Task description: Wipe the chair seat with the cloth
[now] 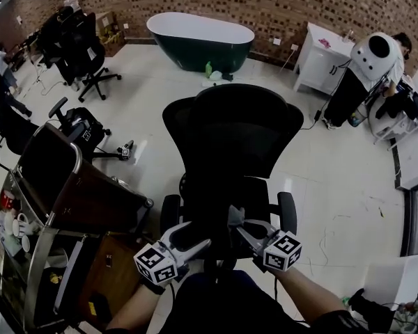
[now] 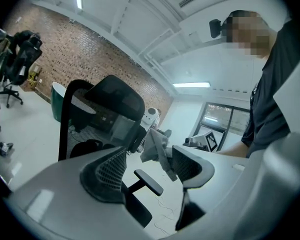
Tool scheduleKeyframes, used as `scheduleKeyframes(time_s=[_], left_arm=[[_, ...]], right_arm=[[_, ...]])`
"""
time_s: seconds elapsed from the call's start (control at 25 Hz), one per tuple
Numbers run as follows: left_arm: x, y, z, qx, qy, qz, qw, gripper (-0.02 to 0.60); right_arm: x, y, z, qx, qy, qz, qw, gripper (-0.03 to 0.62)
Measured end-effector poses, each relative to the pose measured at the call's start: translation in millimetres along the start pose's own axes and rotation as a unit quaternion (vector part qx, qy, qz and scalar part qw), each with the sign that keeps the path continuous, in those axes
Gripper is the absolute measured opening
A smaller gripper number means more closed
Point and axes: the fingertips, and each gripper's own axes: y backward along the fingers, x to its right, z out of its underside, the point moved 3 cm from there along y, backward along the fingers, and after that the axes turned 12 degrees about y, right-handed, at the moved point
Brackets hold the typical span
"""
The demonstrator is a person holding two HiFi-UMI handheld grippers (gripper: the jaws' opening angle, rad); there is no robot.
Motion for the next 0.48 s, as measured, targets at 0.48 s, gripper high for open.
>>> scheduleKeyframes(time_s=[0.48], left_arm=[[-127,-54,57,-0.044,0.038,-0.073,0.9956,0.315]], right_arm=[[95,-144,103,-0.122,0.015,-0.065,0.990,0.035]])
